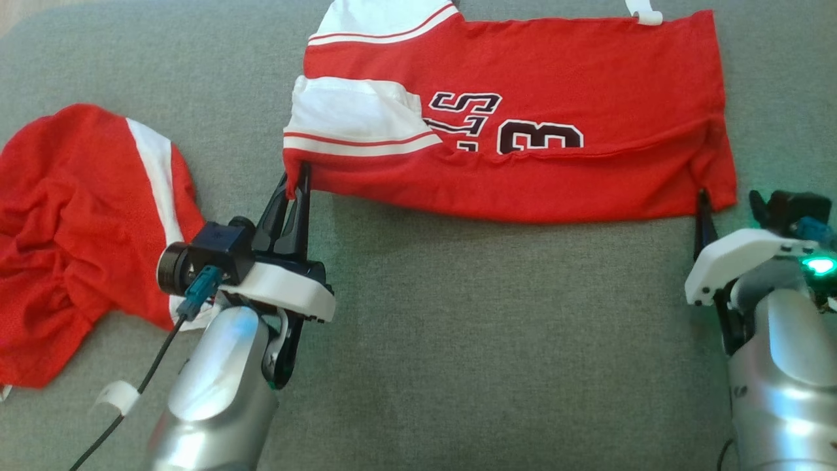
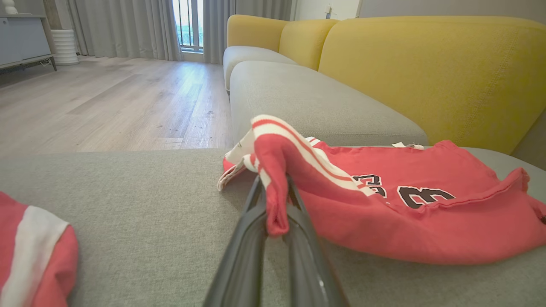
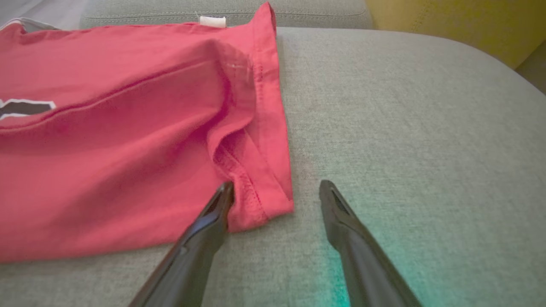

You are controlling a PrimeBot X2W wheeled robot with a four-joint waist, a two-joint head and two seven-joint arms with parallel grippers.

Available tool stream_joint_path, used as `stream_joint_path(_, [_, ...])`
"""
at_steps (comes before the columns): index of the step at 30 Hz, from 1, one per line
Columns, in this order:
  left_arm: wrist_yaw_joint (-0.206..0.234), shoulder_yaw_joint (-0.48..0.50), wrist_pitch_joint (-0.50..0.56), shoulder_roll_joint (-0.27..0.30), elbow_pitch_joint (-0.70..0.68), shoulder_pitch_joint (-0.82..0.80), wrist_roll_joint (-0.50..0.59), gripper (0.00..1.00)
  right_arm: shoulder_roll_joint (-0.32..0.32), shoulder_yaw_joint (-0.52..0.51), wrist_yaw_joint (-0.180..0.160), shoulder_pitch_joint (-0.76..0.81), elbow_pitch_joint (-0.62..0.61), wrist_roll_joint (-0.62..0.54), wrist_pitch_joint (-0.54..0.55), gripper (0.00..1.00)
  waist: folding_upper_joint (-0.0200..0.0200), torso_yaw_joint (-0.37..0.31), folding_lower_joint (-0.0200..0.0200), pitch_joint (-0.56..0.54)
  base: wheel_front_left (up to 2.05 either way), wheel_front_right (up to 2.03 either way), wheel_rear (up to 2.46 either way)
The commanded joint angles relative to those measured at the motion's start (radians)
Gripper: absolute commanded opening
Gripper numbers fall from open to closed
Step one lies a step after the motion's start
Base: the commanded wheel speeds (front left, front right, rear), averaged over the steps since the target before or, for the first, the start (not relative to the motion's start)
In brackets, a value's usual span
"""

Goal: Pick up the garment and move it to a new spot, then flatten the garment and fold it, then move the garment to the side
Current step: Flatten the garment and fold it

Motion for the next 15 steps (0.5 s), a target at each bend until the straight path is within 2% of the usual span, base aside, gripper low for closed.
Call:
stream_joint_path(1, [-0.005,0.021,-0.012,0.014,-0.032,-0.010,0.002,0.00,0.002,0.002,-0.001,-0.038,-0.006,-0.013,-0.002,1.00,0.0000,0.002,0.0000,0.003,0.00,0.00,0.00])
stream_joint_path(6, [-0.006,0.018,-0.012,0.017,-0.026,-0.009,-0.001,0.00,0.002,-0.009,-0.001,-0.078,0.083,0.040,-0.026,1.00,0.0000,0.000,0.0000,0.005,0.00,0.00,0.00])
stream_joint_path(7, [-0.006,0.017,-0.012,0.018,-0.022,-0.008,-0.002,0.00,0.002,-0.002,-0.001,-0.085,0.102,0.054,-0.032,0.80,0.0000,-0.002,0.0000,0.003,0.00,0.00,0.00])
stream_joint_path(8, [-0.006,0.017,-0.012,0.020,-0.018,-0.007,-0.002,0.00,0.002,0.005,-0.001,-0.092,0.118,0.063,-0.038,0.37,0.0000,-0.004,0.0000,0.002,0.00,0.00,0.00])
stream_joint_path(9, [-0.006,0.017,-0.012,0.021,-0.014,-0.006,-0.003,0.00,0.002,0.014,-0.001,-0.097,0.132,0.071,-0.046,0.00,0.0000,-0.006,0.0000,-0.001,0.00,0.00,0.00])
stream_joint_path(15, [0.003,0.018,-0.012,0.036,0.024,0.011,-0.006,0.00,0.002,0.059,-0.001,-0.111,0.196,0.140,-0.100,0.00,0.0000,-0.029,0.0000,-0.035,0.00,0.00,0.00])
